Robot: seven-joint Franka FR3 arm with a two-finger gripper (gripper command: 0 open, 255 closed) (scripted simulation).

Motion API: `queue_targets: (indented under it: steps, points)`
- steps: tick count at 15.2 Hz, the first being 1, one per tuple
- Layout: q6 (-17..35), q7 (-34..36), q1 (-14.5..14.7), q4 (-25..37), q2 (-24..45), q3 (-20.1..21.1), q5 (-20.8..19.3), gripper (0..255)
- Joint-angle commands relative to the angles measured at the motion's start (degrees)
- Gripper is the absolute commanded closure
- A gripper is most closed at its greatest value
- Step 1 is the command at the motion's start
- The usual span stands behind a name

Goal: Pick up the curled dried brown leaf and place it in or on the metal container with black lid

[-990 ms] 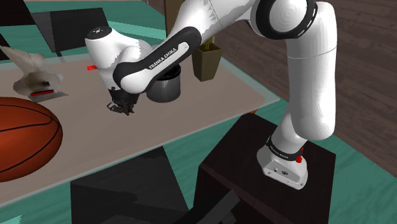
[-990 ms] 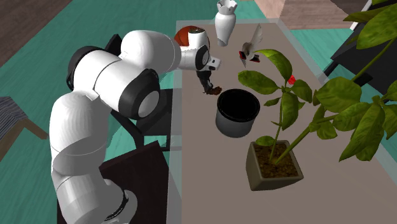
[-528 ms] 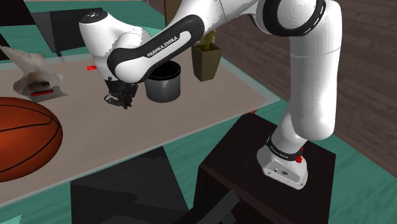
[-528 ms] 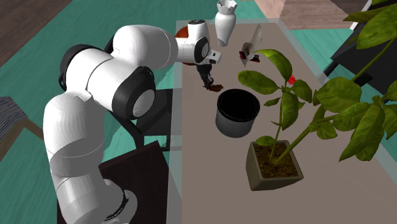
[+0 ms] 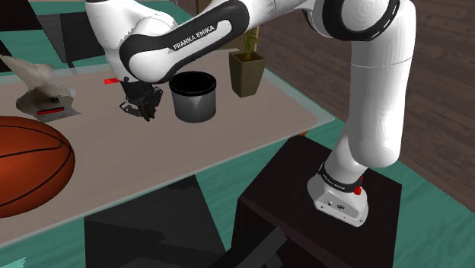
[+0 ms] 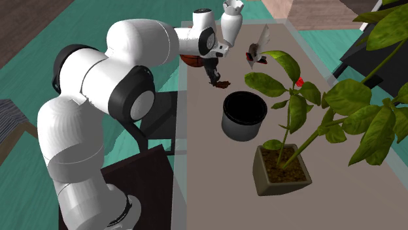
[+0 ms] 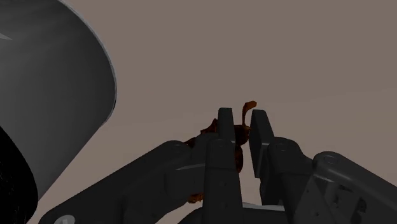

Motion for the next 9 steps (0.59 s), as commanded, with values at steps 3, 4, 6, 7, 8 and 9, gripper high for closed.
queue_targets:
  steps: [3, 4, 6, 7, 8, 9]
  points:
    - [-2.8, -0.8, 0.0, 2.0, -0.9, 0.3, 0.7, 255]
    - [-3.5, -1.0, 0.0, 2.5, -1.1, 0.4, 0.9, 255]
    - [-4.8, -1.3, 0.0, 3.5, -1.5, 0.5, 1.2, 255]
    - [-5.5, -1.5, 0.0, 4.1, -1.7, 0.5, 1.3, 255]
    - [-6.2, -1.7, 0.0, 4.6, -1.8, 0.6, 1.4, 255]
    - [-6.8, -1.8, 0.1, 5.2, -1.9, 0.6, 1.5, 255]
